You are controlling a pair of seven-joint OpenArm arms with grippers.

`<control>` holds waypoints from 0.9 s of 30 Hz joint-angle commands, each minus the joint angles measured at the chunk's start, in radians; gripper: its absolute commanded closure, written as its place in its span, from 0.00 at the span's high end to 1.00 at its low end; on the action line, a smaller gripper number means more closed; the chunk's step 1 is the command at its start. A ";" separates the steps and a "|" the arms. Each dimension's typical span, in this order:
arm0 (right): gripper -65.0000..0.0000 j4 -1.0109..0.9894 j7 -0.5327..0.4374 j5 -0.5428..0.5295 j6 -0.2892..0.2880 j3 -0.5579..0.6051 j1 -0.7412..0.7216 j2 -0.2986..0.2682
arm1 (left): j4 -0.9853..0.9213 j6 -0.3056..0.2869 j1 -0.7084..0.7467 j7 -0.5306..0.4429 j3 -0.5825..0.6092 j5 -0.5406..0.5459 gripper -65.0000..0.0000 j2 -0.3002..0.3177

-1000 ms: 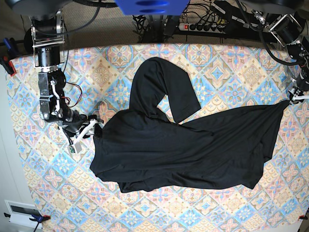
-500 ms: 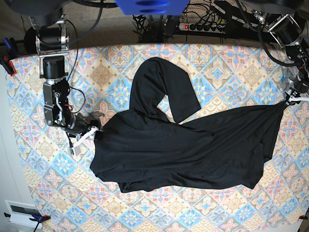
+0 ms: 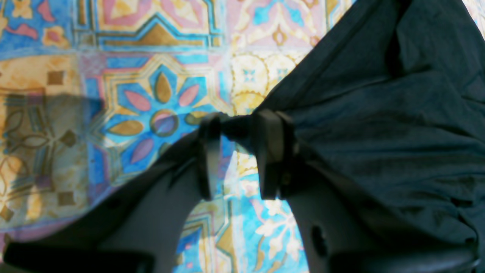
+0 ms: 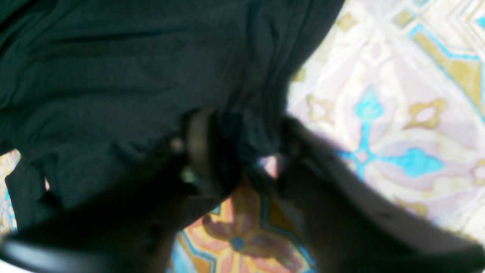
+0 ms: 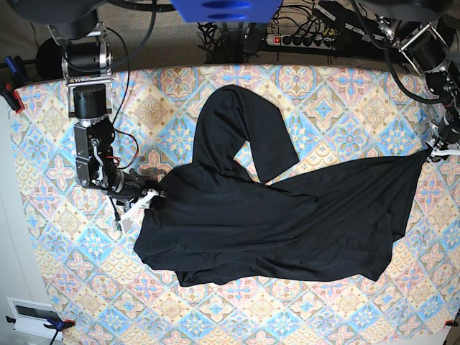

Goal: Layout the t-shirt on the table in an organized manner, then fold the t-shirt properly
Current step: 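Pull the shirt end with the right gripper away from the left gripper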

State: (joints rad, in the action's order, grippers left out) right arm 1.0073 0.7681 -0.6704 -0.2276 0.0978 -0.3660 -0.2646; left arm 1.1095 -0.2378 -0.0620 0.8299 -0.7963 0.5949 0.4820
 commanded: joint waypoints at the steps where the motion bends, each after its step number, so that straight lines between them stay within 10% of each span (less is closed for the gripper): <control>1: 0.14 0.005 0.027 -0.002 -0.005 0.000 -0.011 0.000 | 0.019 -0.005 -0.015 -0.021 0.013 0.010 0.27 0.027; 4: 0.00 0.005 -0.022 -0.002 -0.005 -0.030 -0.011 -0.003 | 0.019 -0.005 -0.015 -0.021 0.054 0.012 0.27 0.027; 19: 0.00 0.149 0.083 -0.005 -0.005 -0.405 0.048 -0.157 | 0.019 -0.007 -0.046 -0.021 0.062 0.010 0.27 0.024; 27: 0.00 0.178 0.086 -0.002 -0.005 -0.429 0.068 -0.224 | 0.021 -0.007 -0.157 -0.033 0.302 0.012 0.27 -0.009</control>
State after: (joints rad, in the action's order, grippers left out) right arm 1.1629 0.8783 -0.6594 -0.2279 -0.3237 -0.2760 -0.4648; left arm 1.1114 -0.2466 -0.1978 0.8227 -0.4877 0.6003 0.4469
